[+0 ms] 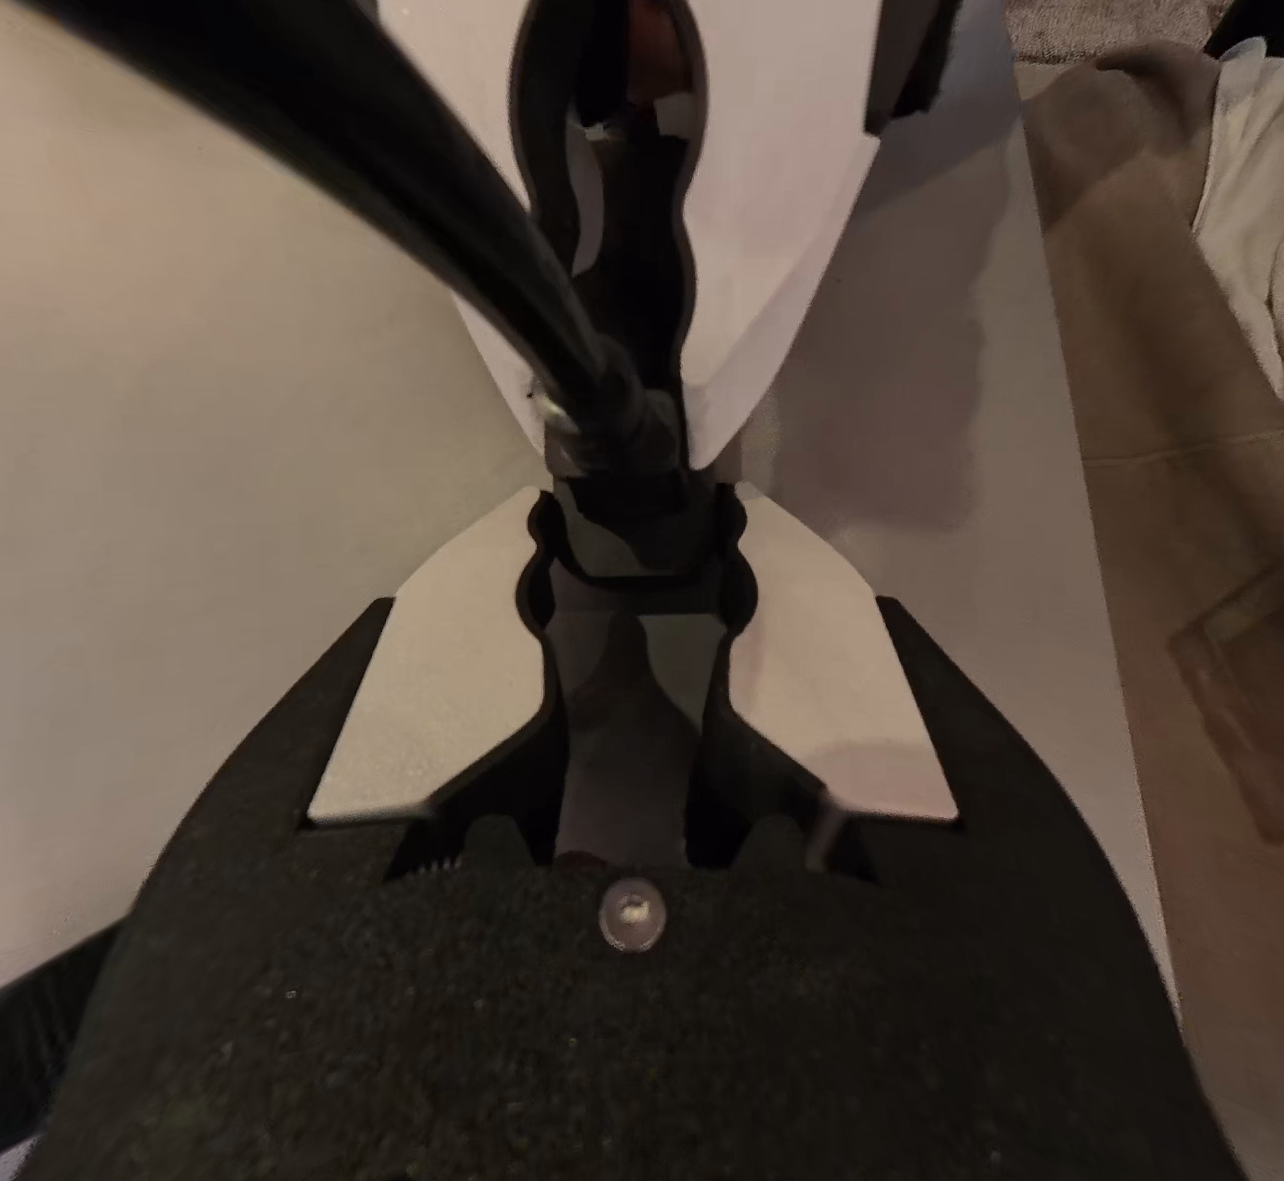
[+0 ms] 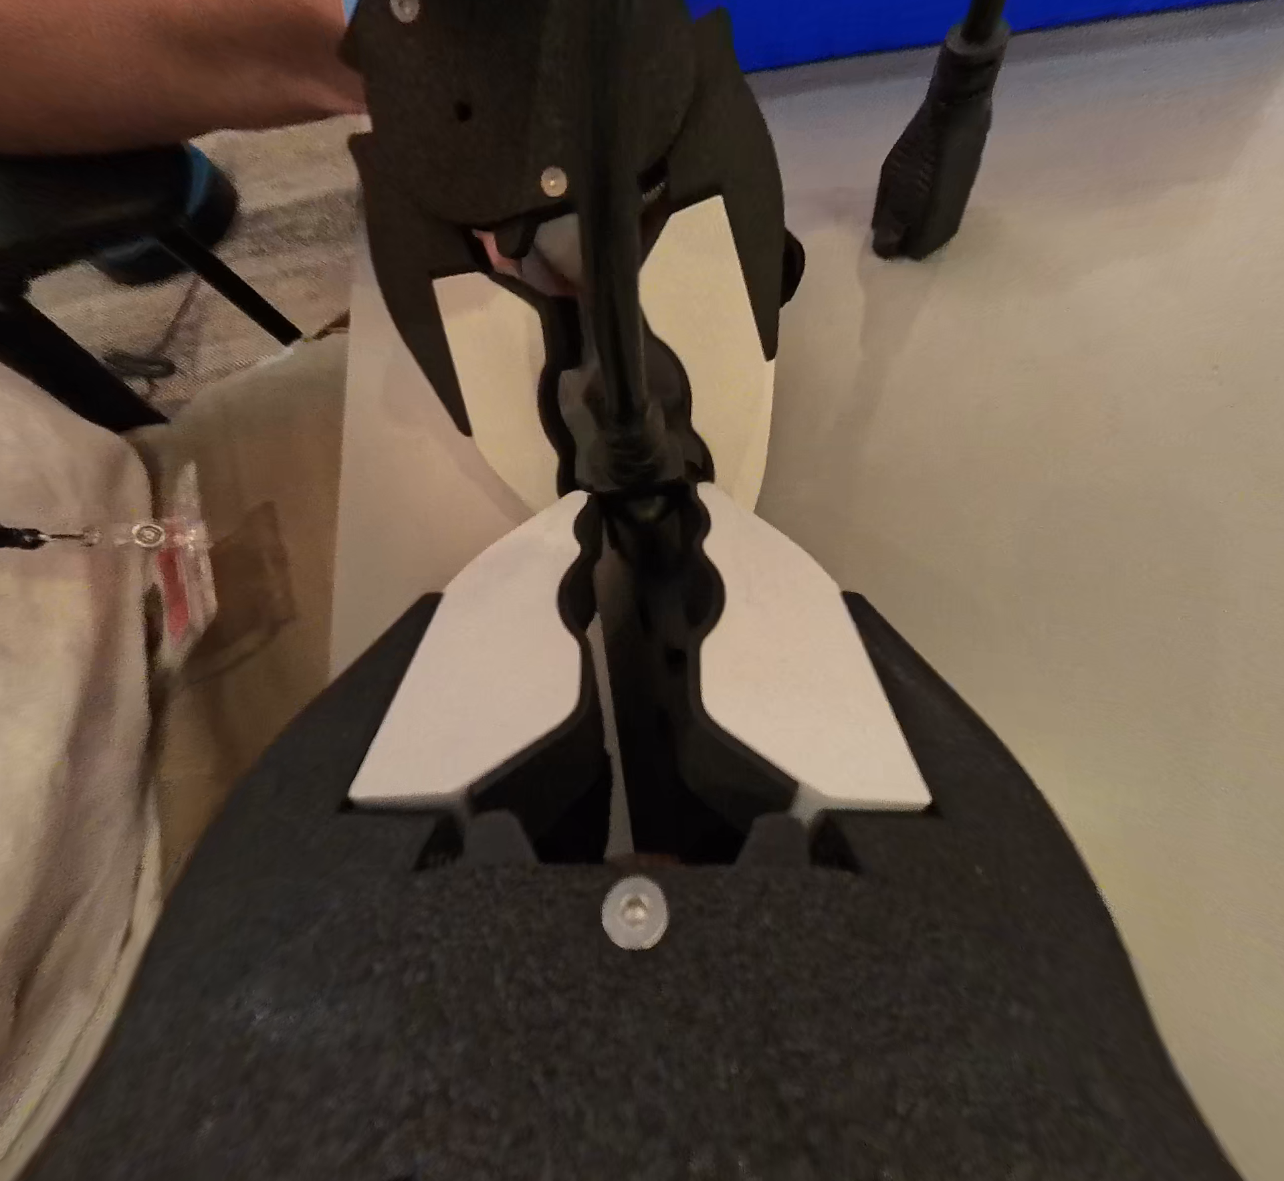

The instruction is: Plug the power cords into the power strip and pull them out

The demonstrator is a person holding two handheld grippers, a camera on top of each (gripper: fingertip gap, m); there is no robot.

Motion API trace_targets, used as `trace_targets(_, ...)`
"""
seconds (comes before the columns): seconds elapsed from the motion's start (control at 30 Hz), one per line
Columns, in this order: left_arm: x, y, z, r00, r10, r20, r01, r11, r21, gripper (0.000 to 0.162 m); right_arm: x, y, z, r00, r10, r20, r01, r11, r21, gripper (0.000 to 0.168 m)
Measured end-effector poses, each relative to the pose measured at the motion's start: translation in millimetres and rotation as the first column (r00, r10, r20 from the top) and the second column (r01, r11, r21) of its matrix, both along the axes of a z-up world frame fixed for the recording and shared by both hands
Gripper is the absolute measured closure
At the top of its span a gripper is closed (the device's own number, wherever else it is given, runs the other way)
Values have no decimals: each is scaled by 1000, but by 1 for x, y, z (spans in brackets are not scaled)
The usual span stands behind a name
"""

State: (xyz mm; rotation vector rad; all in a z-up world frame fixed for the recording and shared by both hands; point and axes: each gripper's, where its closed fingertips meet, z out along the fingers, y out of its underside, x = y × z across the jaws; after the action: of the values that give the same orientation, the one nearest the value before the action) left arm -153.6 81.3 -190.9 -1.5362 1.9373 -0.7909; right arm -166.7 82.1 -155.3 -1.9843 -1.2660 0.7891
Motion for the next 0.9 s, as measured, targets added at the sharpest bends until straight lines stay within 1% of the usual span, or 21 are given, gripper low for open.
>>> trace_targets(0.03,0,-1,0,1000,2,1,-2,1000,0,117,3,-1,-1,1000,8,-6,-8,1000,-3,146)
trace_targets(0.1,1,-2,0,1000,-5,3,5,1000,-3,117,8,-4,-1,997,4,-73,-8,999,-52,146)
trace_targets(0.2,-1,-1,0,1000,-6,0,6,1000,-2,116,5,-2,-1,1000,0,-28,-1,1000,-26,146)
trace_targets(0.33,1,-1,0,1000,-6,0,6,1000,-4,117,9,-2,-1,998,6,-64,-9,999,-45,146)
trace_targets(0.43,0,3,0,1000,0,4,0,1000,4,117,0,4,1,1000,0,-7,0,1000,-14,147)
trace_targets(0.47,0,2,0,1000,4,2,-5,1000,3,117,3,2,-1,1000,13,-6,-13,1000,-12,146)
trace_targets(0.5,-1,1,-1,1000,0,1,0,1000,10,117,7,0,0,999,17,-40,-19,999,-38,146)
trace_targets(0.53,-6,3,-1,1000,5,0,-5,1000,0,117,19,0,1,999,-6,-50,4,999,-51,152)
trace_targets(0.57,-10,11,0,999,32,0,-32,999,-5,117,27,7,15,990,-52,-128,48,998,-31,158)
trace_targets(0.6,-9,14,0,999,44,-1,-44,999,8,118,25,4,29,980,-38,-197,28,998,-54,163)
trace_targets(0.63,-4,8,0,1000,20,0,-20,1000,15,117,12,-6,30,984,26,-174,-30,999,-21,168)
trace_targets(0.67,-1,1,0,1000,-4,0,4,1000,11,117,12,-7,19,997,42,-65,-41,999,24,168)
trace_targets(0.7,-2,0,0,1000,0,1,0,1000,7,117,28,3,18,999,-18,-44,21,998,53,168)
trace_targets(0.73,-5,1,0,1000,4,2,-4,1000,4,117,39,9,27,991,-56,-122,58,998,9,168)
trace_targets(0.77,-5,1,0,1000,-1,1,1,1000,-1,117,41,11,35,983,-64,-170,61,998,-27,168)
trace_targets(0.8,-4,1,0,1000,-6,0,6,1000,-5,117,34,9,35,987,-43,-158,43,999,-3,168)
trace_targets(0.83,-3,1,0,1000,-7,0,7,1000,-8,117,25,4,30,993,-8,-118,12,999,32,157)
trace_targets(0.9,-3,1,0,1000,-6,3,6,1000,6,117,18,-1,5,999,45,27,-46,998,47,135)
